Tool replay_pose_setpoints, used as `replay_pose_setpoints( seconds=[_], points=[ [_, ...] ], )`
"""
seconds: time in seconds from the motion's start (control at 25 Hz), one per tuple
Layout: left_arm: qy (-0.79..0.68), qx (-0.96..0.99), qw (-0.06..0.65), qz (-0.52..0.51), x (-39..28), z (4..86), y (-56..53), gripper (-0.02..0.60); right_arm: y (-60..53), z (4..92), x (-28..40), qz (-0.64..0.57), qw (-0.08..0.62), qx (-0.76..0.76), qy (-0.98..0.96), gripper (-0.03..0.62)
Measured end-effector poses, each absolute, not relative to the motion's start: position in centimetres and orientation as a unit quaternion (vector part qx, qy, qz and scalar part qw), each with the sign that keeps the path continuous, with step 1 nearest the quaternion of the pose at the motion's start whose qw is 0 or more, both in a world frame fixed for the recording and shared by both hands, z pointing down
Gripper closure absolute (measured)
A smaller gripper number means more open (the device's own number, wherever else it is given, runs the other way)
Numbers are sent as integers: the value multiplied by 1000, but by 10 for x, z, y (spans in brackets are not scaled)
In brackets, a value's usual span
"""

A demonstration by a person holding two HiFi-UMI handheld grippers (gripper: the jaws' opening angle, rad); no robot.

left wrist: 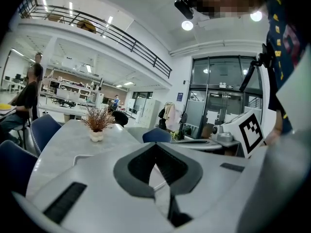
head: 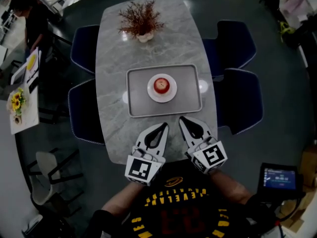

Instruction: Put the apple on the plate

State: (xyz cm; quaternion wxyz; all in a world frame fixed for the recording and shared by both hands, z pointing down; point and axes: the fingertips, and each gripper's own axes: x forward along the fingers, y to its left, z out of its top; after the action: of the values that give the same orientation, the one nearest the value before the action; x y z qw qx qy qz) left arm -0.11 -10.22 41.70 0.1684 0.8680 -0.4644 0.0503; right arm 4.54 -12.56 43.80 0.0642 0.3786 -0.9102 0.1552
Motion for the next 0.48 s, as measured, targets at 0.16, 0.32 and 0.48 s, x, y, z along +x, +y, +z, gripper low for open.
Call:
replay_pose_setpoints(
  seconds=[0.16,0.32,0.48],
  points=[
    [-456,876,153,46,1,411,-96,581,-114,435,45,148,68,382,-910,588],
    [-450,880,145,40,1,403,-90,581,-107,425,42,127,62,386,-912,588],
    [-443,885,138,36,4,399,-83,581,-99,416,41,116,51,384,-915,588]
  ],
)
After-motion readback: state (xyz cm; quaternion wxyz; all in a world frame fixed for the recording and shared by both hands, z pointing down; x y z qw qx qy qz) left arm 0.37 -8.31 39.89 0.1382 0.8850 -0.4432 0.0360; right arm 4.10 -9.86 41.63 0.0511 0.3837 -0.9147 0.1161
